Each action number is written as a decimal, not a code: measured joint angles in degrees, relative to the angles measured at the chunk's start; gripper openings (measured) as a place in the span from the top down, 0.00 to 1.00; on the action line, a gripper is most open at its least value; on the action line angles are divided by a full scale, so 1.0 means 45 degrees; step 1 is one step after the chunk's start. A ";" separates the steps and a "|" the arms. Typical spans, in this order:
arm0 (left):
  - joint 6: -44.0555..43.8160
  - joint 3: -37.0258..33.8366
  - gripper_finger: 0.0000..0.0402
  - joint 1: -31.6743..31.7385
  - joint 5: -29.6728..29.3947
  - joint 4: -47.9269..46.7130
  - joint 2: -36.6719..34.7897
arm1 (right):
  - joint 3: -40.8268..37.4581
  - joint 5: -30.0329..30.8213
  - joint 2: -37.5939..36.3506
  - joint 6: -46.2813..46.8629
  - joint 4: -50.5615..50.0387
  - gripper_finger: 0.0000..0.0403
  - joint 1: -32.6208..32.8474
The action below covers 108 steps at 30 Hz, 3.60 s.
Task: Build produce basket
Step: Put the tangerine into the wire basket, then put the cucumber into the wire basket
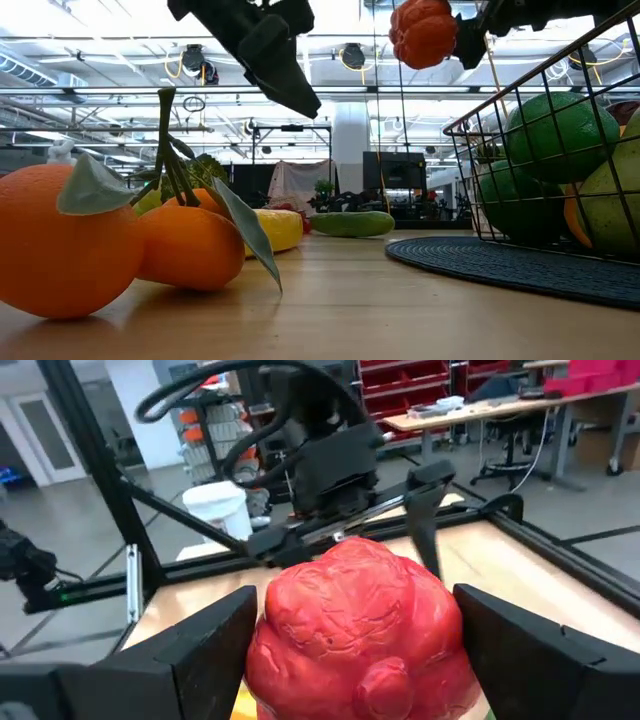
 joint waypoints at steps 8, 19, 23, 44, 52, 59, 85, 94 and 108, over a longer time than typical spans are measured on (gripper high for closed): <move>0.0126 0.0002 0.01 0.0262 0.0000 -0.0299 0.0000 | 0.0786 -0.0522 -0.0026 0.0604 -0.2620 0.21 0.0614; 0.0029 0.0002 0.01 0.0258 0.0003 -0.0481 0.0000 | 0.2523 -0.0453 -0.0026 0.2817 -0.8245 0.21 0.2532; -0.0078 0.0002 0.01 0.0243 0.0003 -0.0453 0.0000 | 0.2535 -0.0091 -0.0031 0.3327 -0.9347 0.21 0.2775; 0.1528 0.0007 0.01 0.1101 0.0031 0.1037 0.0217 | 0.2069 0.1205 0.0013 0.4010 -1.0176 0.08 0.2823; 0.3802 0.0044 0.01 0.1519 0.0607 0.1447 0.1309 | 0.2069 0.1376 -0.0049 0.1747 -0.8360 0.09 0.2823; 0.5982 0.0058 0.01 0.1444 0.0717 0.1859 0.2872 | 0.2067 0.1498 -0.0114 0.1059 -0.8137 0.09 0.2818; 0.7030 0.1010 0.01 0.1655 0.0054 0.2155 0.5382 | 0.2069 0.1483 -0.0133 0.0398 -0.7909 0.09 0.2799; 0.6833 0.1032 0.18 0.1666 -0.0121 0.1541 0.5406 | 0.2068 0.1497 -0.0132 -0.0074 -0.7734 0.09 0.2784; 0.6850 0.1032 0.49 0.1497 -0.1027 0.1212 0.5406 | 0.2069 0.1487 -0.0133 -0.0937 -0.7233 0.09 0.2784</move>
